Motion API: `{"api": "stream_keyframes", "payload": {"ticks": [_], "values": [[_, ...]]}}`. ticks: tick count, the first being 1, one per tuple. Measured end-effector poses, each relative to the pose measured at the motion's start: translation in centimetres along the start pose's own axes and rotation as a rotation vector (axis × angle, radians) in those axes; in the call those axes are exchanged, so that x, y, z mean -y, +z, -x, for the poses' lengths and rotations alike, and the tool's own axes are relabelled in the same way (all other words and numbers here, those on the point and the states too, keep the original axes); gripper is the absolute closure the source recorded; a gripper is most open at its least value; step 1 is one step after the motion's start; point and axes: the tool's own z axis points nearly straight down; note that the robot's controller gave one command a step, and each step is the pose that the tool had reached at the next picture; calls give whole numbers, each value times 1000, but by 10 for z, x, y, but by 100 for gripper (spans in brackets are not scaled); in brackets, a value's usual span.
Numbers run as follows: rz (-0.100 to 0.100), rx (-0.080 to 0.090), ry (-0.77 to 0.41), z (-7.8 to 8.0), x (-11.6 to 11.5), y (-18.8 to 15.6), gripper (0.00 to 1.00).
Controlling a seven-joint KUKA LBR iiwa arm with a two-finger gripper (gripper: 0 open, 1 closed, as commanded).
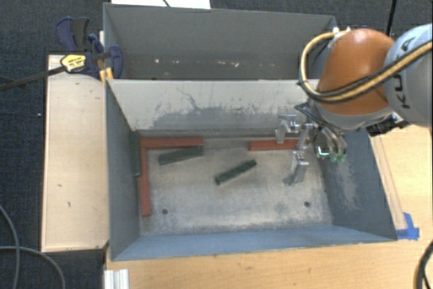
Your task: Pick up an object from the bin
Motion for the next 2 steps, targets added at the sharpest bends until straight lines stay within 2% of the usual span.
{"api": "stream_keyframes", "payload": {"ticks": [1,2], "values": [[0,8,-1,2,0,-4,0],[-1,11,-129,14,-39,46,0]]}}
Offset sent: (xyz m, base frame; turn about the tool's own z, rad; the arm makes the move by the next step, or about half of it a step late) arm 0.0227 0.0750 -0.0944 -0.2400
